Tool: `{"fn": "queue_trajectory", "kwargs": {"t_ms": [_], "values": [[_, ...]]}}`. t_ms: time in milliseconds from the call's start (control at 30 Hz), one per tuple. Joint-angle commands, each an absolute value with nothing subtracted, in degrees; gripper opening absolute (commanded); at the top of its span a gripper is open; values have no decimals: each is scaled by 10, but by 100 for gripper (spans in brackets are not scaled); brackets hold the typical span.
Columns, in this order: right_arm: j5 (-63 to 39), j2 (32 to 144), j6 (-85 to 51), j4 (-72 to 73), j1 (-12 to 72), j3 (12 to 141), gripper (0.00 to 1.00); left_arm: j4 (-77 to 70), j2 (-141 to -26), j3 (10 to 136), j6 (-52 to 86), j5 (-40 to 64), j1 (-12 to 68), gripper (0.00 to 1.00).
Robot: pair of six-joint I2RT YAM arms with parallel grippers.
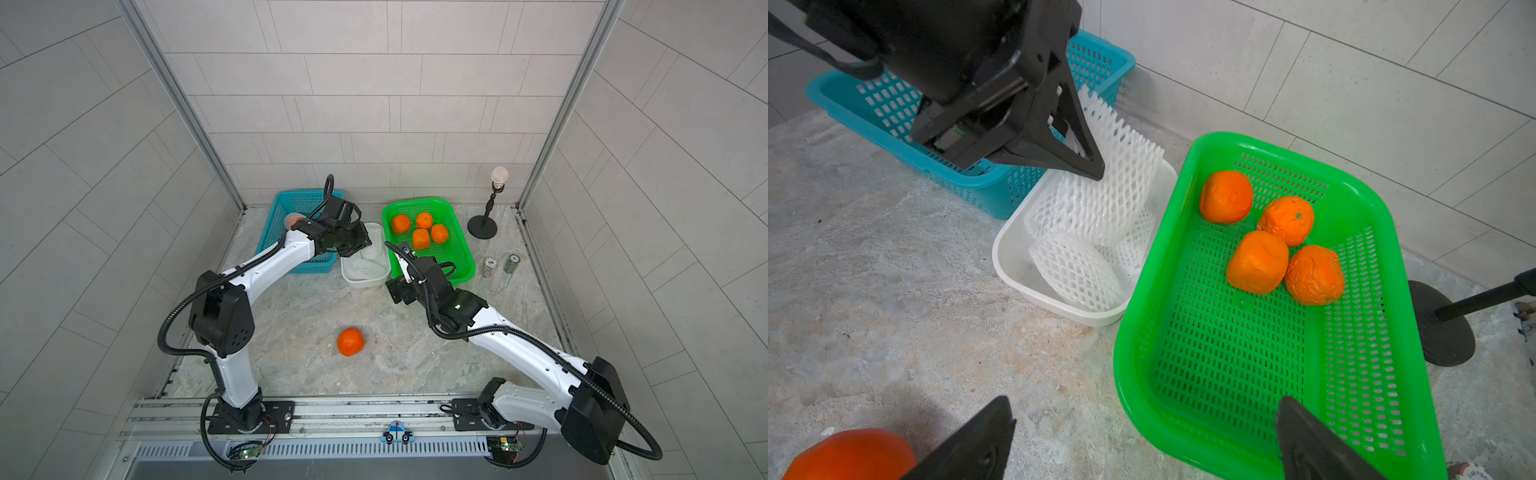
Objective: Remove foam nets from oranges
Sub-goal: Place the foam net into the storage box.
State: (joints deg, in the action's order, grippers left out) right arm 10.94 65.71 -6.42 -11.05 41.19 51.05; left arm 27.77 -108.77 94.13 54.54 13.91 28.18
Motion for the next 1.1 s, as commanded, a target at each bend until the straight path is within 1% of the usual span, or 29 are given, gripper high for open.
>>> {"fn": "queue_trajectory", "kwargs": {"t_ms": [0,267,300,467,600,733,867,967,1067], "values": [[126,659,-78,-124,411,522,100,270,-1118,972,585,168,265,0],[132,656,-80,-133,411,521,100,253,-1198,1025,612,237,243,0],[131,656,-81,-134,411,520,100,246,-1202,1025,616,239,243,2],[131,653,-79,-137,410,522,100,231,-1221,1030,615,247,240,21],[129,656,-77,-137,411,525,100,229,-1223,1032,600,242,235,38],[128,660,-77,-136,411,527,100,247,-1211,1030,568,214,230,48],[128,663,-76,-133,410,526,100,256,-1195,1025,540,194,226,55],[126,667,-76,-130,411,528,100,259,-1184,1023,520,183,226,63],[125,669,-76,-131,410,529,100,246,-1171,1009,497,179,226,76]]}}
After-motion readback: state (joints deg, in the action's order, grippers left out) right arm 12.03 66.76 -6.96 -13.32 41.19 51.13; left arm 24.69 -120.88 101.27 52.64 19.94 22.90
